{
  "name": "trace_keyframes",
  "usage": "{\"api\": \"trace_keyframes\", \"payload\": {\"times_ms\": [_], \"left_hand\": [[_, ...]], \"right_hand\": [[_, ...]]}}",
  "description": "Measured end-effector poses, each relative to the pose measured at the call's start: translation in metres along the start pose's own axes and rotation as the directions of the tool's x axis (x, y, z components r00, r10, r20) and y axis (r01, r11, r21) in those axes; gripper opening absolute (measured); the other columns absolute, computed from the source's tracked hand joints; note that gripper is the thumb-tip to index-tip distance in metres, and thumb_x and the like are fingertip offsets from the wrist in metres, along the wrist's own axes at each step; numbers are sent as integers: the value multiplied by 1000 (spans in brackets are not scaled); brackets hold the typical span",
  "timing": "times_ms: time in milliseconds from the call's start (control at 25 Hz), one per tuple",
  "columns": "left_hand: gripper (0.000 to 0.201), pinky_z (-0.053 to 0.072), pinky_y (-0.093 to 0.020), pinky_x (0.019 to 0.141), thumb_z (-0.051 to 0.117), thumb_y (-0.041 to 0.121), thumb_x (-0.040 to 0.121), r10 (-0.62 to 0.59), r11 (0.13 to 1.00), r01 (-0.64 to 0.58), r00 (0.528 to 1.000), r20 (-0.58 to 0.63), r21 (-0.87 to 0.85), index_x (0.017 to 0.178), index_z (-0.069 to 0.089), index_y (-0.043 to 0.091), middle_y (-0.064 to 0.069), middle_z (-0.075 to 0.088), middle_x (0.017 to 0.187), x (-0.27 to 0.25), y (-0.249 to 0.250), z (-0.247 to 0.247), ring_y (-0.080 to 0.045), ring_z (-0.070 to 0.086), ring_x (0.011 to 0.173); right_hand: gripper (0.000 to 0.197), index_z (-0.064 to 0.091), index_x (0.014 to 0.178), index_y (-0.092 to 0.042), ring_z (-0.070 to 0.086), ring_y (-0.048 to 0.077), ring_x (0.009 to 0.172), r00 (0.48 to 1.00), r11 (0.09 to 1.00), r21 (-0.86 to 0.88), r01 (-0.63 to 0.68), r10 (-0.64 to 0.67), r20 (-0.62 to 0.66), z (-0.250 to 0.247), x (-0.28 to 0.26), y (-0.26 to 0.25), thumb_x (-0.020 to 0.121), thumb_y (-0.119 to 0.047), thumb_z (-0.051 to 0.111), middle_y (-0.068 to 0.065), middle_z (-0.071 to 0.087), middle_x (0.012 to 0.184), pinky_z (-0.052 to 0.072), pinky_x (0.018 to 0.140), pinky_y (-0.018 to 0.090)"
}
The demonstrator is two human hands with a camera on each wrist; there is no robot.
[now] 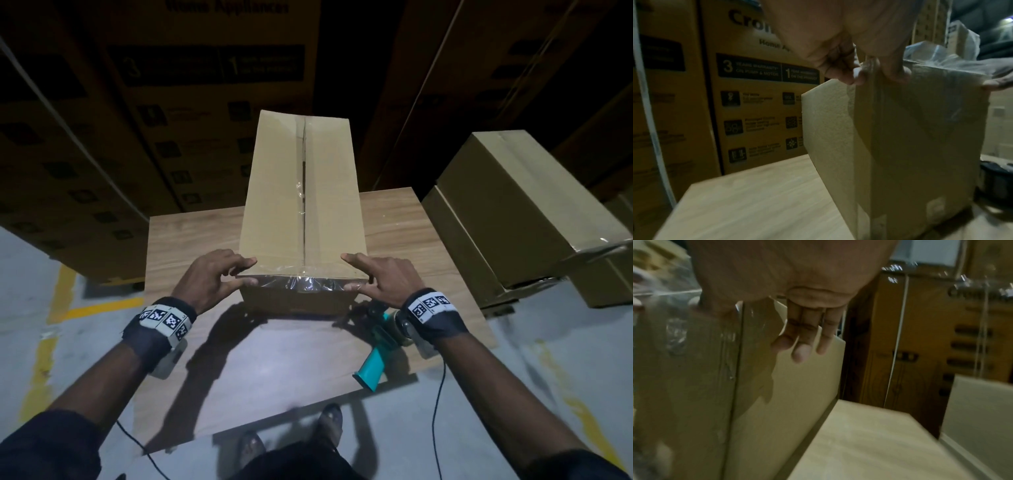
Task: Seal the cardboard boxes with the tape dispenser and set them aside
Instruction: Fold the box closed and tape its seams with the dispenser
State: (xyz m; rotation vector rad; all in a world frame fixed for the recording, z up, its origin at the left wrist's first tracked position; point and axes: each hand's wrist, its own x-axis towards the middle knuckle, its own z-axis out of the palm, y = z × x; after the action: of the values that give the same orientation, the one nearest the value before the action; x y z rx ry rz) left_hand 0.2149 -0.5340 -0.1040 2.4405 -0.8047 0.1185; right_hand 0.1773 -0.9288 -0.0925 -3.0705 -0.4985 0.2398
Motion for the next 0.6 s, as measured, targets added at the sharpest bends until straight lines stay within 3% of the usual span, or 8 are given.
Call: {"api": "trace_keyframes", "payload": {"times_ms": [80,120,200,280,320,400,480,600], "left_hand": [[55,45,-34,66,77,57,78,17,985,-23,999,37,172,121,72,24,1,55,96,-5,5,-3,-17,47,82],[59,42,-33,69,73,65,79,26,980,-39,997,70,193,126,69,29,3,52,99,-7,10,-5,-15,45,86],[57,43,-30,74,51,72,92,26,991,-47,986,162,126,132,67,34,5,52,105,-4,28,-2,-13,47,92],[55,48,-30,79,36,64,101,3,998,-18,968,249,60,131,68,31,4,58,109,13,46,6,-14,51,96],[52,50,-32,80,38,60,101,-13,998,-2,963,269,57,128,71,28,2,60,109,23,55,10,-14,52,97],[32,53,-35,80,58,40,99,-14,997,-10,955,297,79,116,76,19,-2,64,103,41,69,14,-17,56,93],[15,52,-34,78,70,20,95,-3,991,-46,935,354,128,106,77,12,-5,67,96,54,79,16,-20,60,89],[7,52,-33,72,77,16,89,-103,990,57,916,387,129,91,70,14,-2,66,87,71,87,17,-20,62,80]], "right_hand": [[93,19,152,-49,60,18,85,999,987,-160,-11,6,-34,-10,-9,0,73,-98,32,-3,63,108,56,77,37],[96,24,152,-47,56,17,90,998,991,-134,-3,-6,-66,-18,-13,-5,70,-97,37,-4,58,108,52,82,38],[84,42,145,-43,52,12,91,992,990,127,60,-45,-115,-26,-10,-23,75,-89,48,-9,54,104,50,81,33],[54,65,126,-36,56,8,86,980,898,419,136,-61,-187,-26,8,-47,87,-73,54,-11,60,98,54,74,32],[40,72,114,-33,58,7,84,977,867,476,146,-51,-207,-22,18,-58,91,-63,59,-11,63,95,56,72,35],[20,75,93,-28,59,7,80,983,878,461,124,-45,-179,-16,33,-70,89,-47,73,-15,65,89,57,72,38],[21,65,79,-30,57,9,75,980,920,365,141,-78,-182,-13,40,-74,85,-44,79,-16,59,82,57,67,38],[26,52,83,-34,56,14,72,976,956,217,195,-168,-136,-18,46,-79,88,-45,75,-14,56,81,55,65,38]]}}
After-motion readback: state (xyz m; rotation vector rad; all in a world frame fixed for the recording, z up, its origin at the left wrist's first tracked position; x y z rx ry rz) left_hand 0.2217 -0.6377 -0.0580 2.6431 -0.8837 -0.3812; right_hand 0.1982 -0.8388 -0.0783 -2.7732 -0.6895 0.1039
